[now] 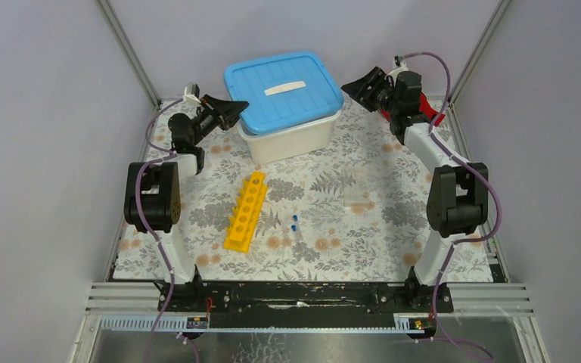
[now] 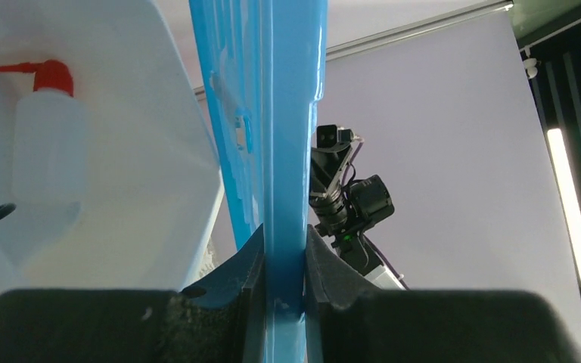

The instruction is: Organize the chemistry lab equipment

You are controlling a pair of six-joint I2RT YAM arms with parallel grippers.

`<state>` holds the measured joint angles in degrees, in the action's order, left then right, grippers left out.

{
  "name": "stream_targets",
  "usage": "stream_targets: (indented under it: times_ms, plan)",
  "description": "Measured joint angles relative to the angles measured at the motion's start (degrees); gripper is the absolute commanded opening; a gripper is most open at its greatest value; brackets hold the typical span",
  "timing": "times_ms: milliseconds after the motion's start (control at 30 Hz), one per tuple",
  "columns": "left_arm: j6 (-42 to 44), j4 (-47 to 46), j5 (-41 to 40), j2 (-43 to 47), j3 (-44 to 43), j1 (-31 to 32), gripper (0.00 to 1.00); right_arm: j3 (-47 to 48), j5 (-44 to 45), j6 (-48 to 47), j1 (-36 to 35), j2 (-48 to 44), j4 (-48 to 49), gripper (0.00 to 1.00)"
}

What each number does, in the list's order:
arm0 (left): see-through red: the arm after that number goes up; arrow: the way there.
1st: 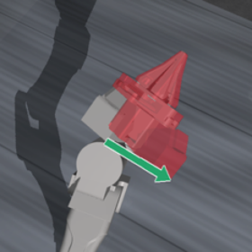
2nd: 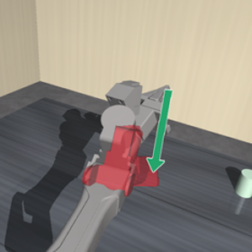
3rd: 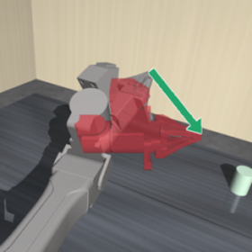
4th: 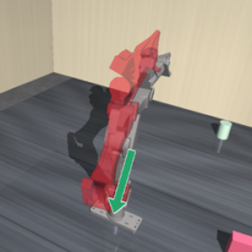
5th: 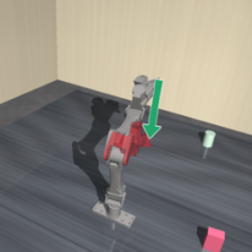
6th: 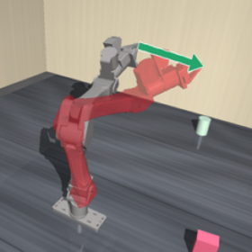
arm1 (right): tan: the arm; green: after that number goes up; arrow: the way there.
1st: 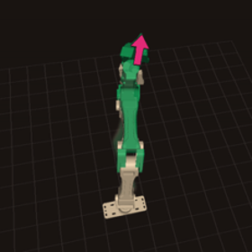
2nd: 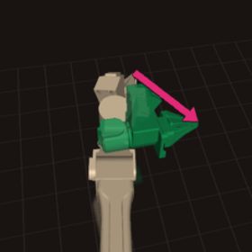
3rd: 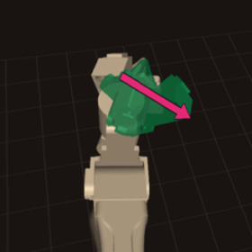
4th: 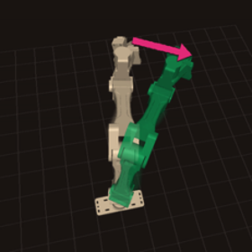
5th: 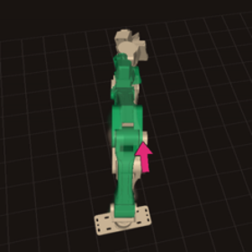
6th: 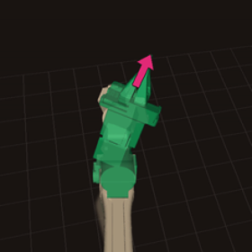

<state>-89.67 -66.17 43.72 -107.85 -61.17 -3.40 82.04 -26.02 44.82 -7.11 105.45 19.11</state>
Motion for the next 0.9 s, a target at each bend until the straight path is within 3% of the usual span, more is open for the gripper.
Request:
stream_targets:
  times_ms: [567,900]
  plan:
    - [-1.3,1.4,2.4,-2.7,-1.7,-0.5,0.0,22.3,-0.6,-5.3,0.1,15.8,-14.9,0.62]
    - [-1.3,2.9,3.4,-3.6,-1.9,-1.4,0.0,26.9,-1.1,-6.7,-0.5,19.8,-18.8,0.61]
